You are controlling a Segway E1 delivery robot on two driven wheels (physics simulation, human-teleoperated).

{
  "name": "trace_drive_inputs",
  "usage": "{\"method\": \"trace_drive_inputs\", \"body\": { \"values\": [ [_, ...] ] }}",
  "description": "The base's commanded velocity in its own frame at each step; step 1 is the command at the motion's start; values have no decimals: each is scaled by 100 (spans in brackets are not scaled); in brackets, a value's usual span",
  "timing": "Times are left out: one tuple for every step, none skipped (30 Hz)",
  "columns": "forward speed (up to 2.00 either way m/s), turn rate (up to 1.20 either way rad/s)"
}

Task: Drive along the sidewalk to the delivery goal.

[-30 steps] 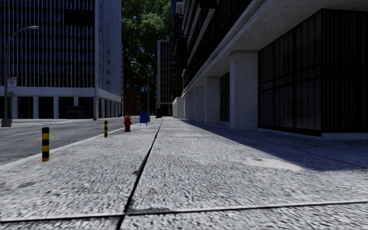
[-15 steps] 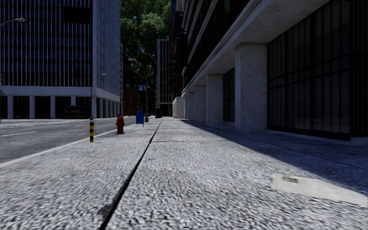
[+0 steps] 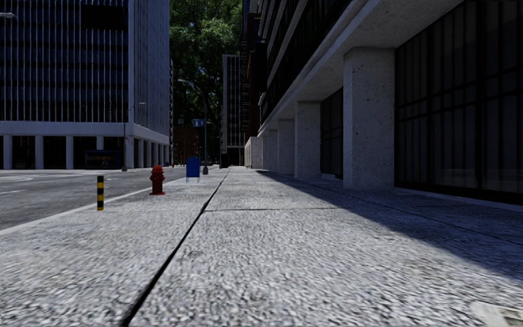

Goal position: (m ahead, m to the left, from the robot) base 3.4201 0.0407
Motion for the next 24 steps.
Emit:
{"method": "trace_drive_inputs", "body": {
  "values": [
    [200,0],
    [200,0],
    [200,0],
    [200,0],
    [200,0],
    [200,0],
    [200,0],
    [200,0],
    [200,0],
    [200,0],
    [200,0],
    [200,0],
    [200,0],
    [200,0],
    [200,0],
    [200,0],
    [200,0],
    [200,0],
    [200,0],
    [200,0],
    [200,0],
    [200,0],
    [200,0],
    [200,0]
  ]
}}
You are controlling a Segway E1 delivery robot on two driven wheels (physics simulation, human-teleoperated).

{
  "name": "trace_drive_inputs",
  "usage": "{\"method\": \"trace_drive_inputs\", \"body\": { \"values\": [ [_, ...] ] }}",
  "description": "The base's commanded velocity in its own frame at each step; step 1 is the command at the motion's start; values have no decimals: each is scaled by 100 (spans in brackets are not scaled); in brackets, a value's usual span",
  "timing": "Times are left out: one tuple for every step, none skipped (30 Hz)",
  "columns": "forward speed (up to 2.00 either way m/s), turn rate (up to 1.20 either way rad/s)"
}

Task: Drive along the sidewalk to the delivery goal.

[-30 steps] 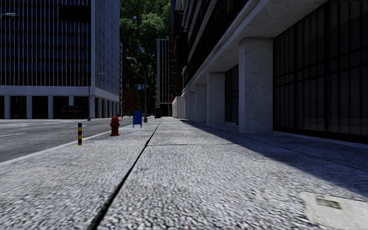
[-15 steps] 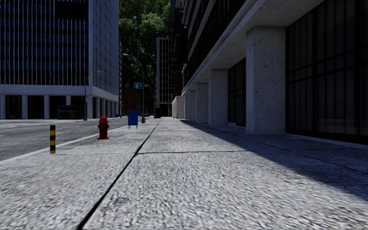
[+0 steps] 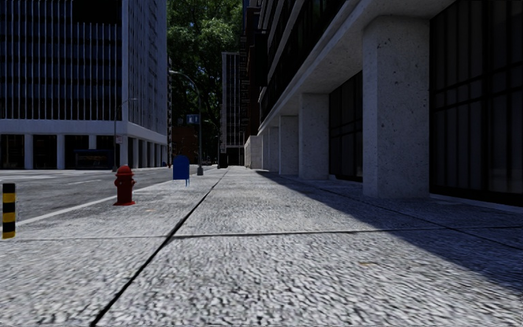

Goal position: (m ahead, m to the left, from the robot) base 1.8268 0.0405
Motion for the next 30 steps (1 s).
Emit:
{"method": "trace_drive_inputs", "body": {
  "values": [
    [200,0],
    [200,0],
    [200,0],
    [200,0],
    [200,0],
    [200,0],
    [200,0],
    [200,0],
    [200,0],
    [200,0],
    [200,0],
    [200,0],
    [200,0],
    [200,0],
    [200,0],
    [200,0],
    [200,4],
    [200,14],
    [200,14],
    [200,24],
    [200,30],
    [200,33],
    [200,33],
    [196,33],
    [162,33],
    [116,26],
    [116,26],
    [0,1],
    [0,0],
    [0,0]
  ]
}}
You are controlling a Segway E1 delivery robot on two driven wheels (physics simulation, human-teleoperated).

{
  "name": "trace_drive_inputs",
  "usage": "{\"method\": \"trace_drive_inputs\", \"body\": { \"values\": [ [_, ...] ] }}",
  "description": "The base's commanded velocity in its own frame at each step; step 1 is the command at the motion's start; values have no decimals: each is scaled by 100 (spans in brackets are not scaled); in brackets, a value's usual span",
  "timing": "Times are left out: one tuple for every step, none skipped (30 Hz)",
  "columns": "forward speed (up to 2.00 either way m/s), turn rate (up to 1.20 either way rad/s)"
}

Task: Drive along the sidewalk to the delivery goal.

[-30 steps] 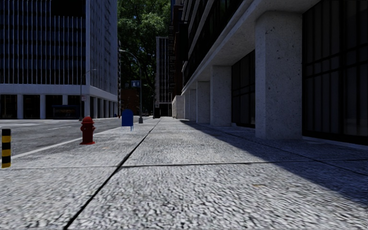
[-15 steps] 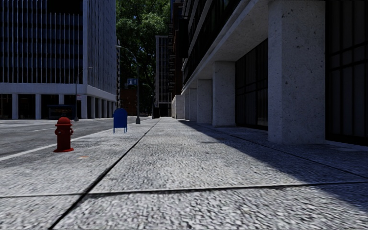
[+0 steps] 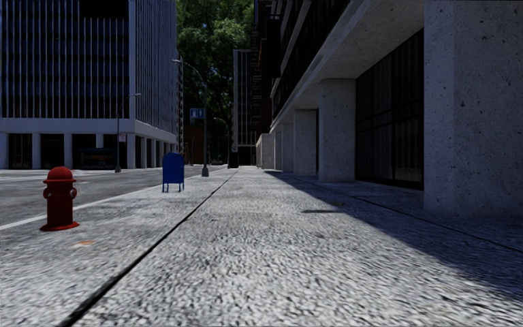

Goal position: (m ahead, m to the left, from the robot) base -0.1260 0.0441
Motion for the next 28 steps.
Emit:
{"method": "trace_drive_inputs", "body": {
  "values": [
    [0,0],
    [0,0],
    [0,0],
    [0,0],
    [0,0],
    [0,0],
    [0,0],
    [0,0],
    [0,0],
    [0,0],
    [0,0],
    [0,0],
    [0,0],
    [0,0],
    [0,0],
    [0,0],
    [0,0],
    [0,0],
    [0,0],
    [0,0],
    [0,0],
    [0,0],
    [0,0],
    [0,0],
    [0,0],
    [0,0],
    [0,0],
    [0,0]
  ]
}}
